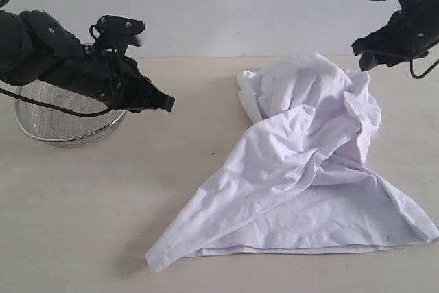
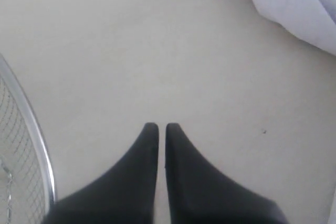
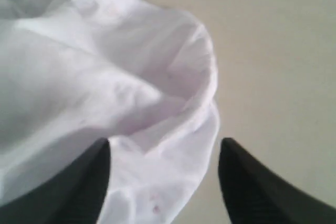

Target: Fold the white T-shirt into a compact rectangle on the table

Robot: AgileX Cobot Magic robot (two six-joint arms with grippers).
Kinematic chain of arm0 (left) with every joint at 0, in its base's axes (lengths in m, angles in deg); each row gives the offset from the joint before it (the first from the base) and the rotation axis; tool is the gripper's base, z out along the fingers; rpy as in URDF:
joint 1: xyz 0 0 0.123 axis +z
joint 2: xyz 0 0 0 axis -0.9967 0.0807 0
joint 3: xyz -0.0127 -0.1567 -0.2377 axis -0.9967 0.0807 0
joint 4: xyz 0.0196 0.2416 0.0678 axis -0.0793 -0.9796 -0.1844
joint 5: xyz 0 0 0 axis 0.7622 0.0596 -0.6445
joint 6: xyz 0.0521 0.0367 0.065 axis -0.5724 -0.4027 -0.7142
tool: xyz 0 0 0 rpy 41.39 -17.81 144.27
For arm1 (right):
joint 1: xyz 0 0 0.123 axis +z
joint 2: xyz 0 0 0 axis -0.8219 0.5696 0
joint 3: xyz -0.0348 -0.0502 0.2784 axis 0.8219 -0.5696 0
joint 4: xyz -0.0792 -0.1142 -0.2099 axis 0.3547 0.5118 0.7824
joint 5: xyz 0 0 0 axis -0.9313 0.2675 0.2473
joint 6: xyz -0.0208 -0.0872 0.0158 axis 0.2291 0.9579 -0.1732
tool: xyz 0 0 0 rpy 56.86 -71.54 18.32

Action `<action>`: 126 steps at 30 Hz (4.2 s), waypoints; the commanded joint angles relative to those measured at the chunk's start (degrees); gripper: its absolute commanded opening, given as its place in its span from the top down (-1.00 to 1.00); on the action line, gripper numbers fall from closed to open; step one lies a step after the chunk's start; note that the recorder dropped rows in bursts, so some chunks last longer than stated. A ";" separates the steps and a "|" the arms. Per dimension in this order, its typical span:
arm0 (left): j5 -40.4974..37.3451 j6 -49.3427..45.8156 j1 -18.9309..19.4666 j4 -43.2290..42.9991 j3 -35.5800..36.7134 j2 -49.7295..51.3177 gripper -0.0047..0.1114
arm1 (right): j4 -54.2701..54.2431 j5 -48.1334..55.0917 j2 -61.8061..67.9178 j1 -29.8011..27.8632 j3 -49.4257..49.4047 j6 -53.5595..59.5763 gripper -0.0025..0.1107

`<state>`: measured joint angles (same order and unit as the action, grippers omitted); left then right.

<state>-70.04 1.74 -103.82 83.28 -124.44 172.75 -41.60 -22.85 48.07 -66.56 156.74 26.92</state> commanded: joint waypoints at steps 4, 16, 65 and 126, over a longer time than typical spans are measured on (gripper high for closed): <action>1.18 -0.42 -0.23 0.21 -0.31 -0.06 0.84 | -2.07 16.99 0.65 3.44 0.28 -11.03 0.12; 1.31 -0.85 -0.23 0.21 -0.31 -0.06 0.84 | 9.96 13.05 7.24 5.79 0.28 -20.40 0.76; 1.00 -0.85 -0.23 0.21 -0.31 -0.06 0.84 | 28.47 13.85 -4.73 0.51 0.19 -29.36 0.10; 5.93 -0.85 9.93 0.22 -0.31 6.85 0.84 | -43.30 8.10 -0.62 11.31 0.97 31.97 0.96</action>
<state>-62.75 1.05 -93.66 83.16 -124.56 179.52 -83.89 -15.75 47.97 -58.94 156.99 55.23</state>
